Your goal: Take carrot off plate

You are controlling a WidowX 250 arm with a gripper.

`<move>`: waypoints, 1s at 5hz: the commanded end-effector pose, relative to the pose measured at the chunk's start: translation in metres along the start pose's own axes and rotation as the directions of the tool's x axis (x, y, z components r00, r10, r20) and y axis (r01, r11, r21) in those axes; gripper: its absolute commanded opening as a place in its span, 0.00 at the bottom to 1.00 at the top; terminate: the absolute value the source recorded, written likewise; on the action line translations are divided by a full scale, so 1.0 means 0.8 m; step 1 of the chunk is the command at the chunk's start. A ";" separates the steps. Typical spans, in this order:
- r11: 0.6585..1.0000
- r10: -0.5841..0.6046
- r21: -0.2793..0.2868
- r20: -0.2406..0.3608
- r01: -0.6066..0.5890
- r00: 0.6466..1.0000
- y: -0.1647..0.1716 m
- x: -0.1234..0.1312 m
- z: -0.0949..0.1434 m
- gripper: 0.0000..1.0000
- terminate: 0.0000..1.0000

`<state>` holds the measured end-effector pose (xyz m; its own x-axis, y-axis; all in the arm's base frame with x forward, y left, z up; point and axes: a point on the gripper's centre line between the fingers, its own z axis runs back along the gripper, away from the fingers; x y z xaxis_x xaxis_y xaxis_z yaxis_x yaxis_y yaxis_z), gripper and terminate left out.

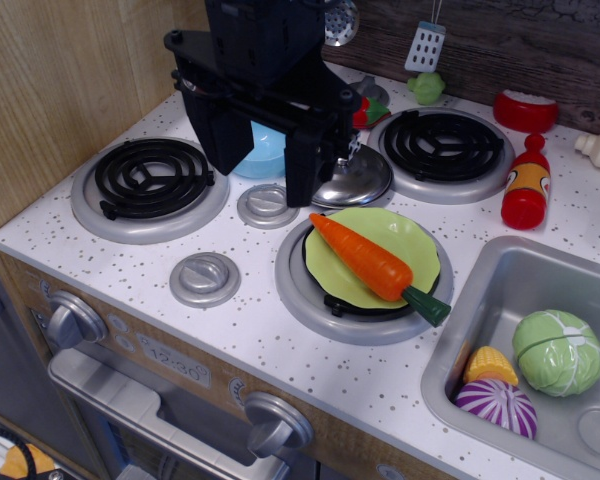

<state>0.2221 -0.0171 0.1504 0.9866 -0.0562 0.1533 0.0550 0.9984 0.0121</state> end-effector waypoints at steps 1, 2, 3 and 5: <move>1.000 0.000 0.000 0.000 0.000 1.000 0.000 0.000 0.000 1.00 0.00; 0.968 0.249 0.009 0.002 -0.249 0.969 -0.014 0.023 -0.012 1.00 0.00; 0.877 0.471 0.061 0.074 -0.476 0.879 -0.035 0.042 -0.035 1.00 0.00; 0.681 0.726 0.025 0.111 -0.732 0.679 -0.038 0.075 -0.077 1.00 0.00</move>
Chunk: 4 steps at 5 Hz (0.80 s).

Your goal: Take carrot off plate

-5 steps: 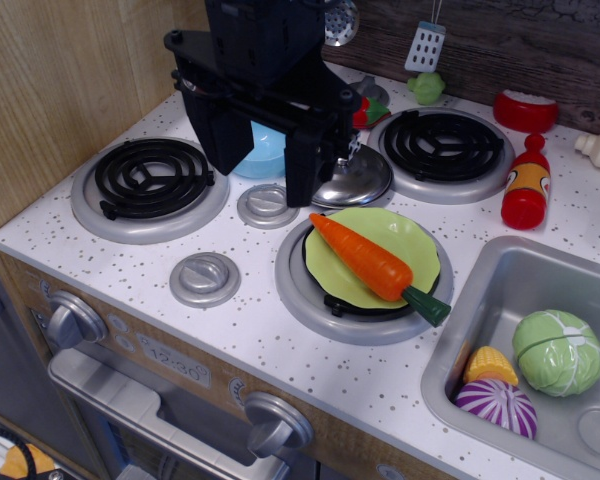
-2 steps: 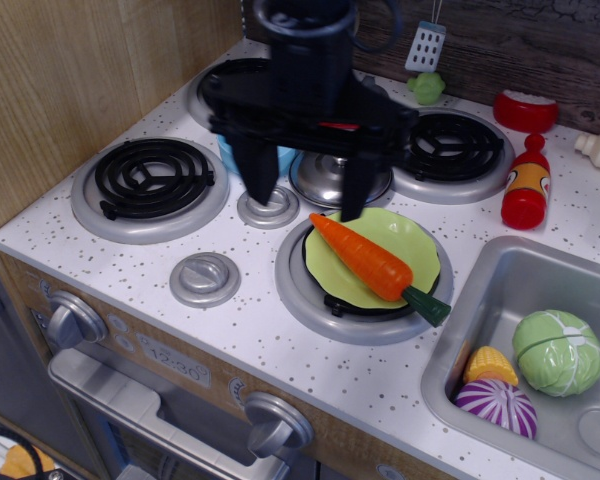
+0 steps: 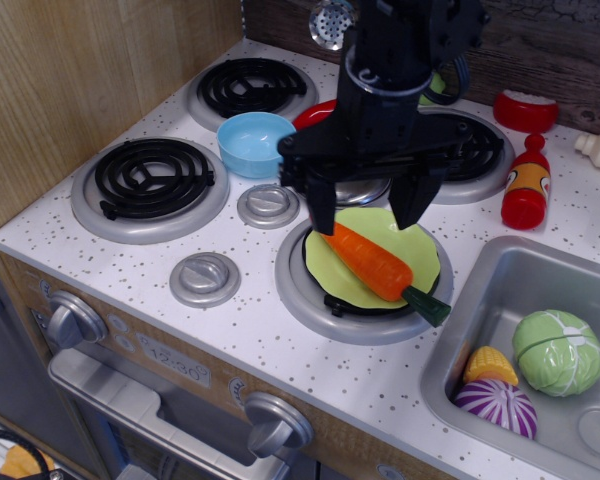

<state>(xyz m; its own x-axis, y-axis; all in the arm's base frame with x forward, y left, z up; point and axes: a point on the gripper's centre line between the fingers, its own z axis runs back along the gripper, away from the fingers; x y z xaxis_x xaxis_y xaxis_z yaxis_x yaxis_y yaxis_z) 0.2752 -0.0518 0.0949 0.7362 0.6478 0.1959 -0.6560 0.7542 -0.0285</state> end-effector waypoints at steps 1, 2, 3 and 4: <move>0.992 0.109 -0.062 0.019 -0.108 0.994 -0.021 0.022 -0.018 1.00 0.00; 0.982 0.184 -0.052 0.002 -0.184 0.983 -0.029 0.020 -0.030 1.00 0.00; 0.967 0.246 -0.075 0.037 -0.243 0.968 -0.031 0.017 -0.048 1.00 0.00; 0.953 0.294 -0.085 0.012 -0.292 0.956 -0.027 0.020 -0.061 1.00 0.00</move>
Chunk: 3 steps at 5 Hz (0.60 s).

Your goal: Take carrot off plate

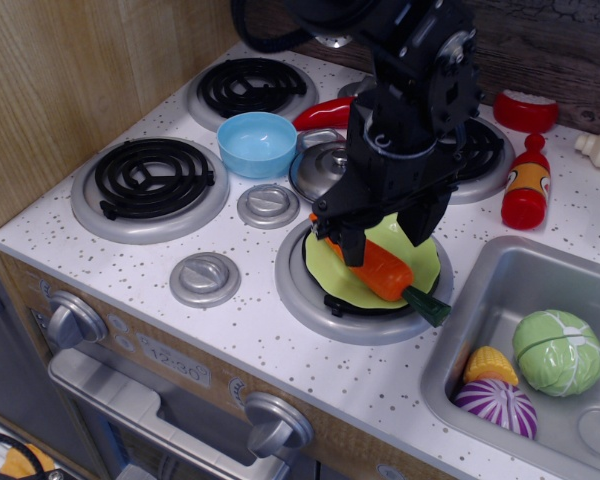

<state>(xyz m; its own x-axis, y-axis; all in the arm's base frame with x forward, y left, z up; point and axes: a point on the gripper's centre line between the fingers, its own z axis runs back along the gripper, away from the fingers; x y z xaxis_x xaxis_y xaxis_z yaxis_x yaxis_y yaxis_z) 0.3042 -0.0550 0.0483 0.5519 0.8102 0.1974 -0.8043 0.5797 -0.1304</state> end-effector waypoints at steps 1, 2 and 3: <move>0.996 0.085 -0.022 0.003 -0.085 0.996 0.006 0.004 -0.009 1.00 0.00; 0.995 0.092 -0.023 -0.013 -0.092 0.996 0.008 0.005 -0.018 1.00 0.00; 0.994 0.104 -0.006 -0.066 -0.105 0.992 0.007 0.008 -0.023 1.00 0.00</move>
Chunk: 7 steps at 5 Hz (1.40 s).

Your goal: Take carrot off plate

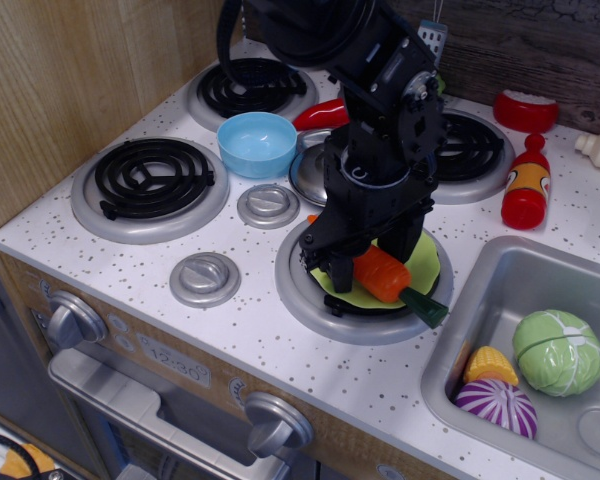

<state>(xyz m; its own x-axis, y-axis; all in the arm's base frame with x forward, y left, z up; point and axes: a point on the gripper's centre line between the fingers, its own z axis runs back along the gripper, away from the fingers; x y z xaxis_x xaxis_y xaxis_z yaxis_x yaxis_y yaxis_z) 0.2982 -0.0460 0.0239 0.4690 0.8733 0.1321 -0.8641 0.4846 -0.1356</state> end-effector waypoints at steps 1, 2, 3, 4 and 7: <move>1.000 0.003 -0.010 -0.028 -0.004 1.000 -0.014 0.006 0.003 0.00 0.00; 1.000 -0.011 -0.010 -0.025 0.011 1.000 -0.015 0.006 0.004 0.00 0.00; 0.995 -0.092 0.040 0.011 0.091 0.996 -0.005 0.024 0.031 0.00 0.00; 0.981 -0.178 0.088 0.057 0.173 0.982 0.016 0.063 0.053 0.00 0.00; 0.949 -0.315 -0.004 0.008 0.315 0.949 0.044 0.129 0.024 1.00 0.00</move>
<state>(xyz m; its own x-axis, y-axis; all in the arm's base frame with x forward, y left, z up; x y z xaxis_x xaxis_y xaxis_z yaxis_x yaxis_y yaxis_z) 0.3051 0.0573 0.0394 0.7135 0.6871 0.1374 -0.6850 0.7252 -0.0696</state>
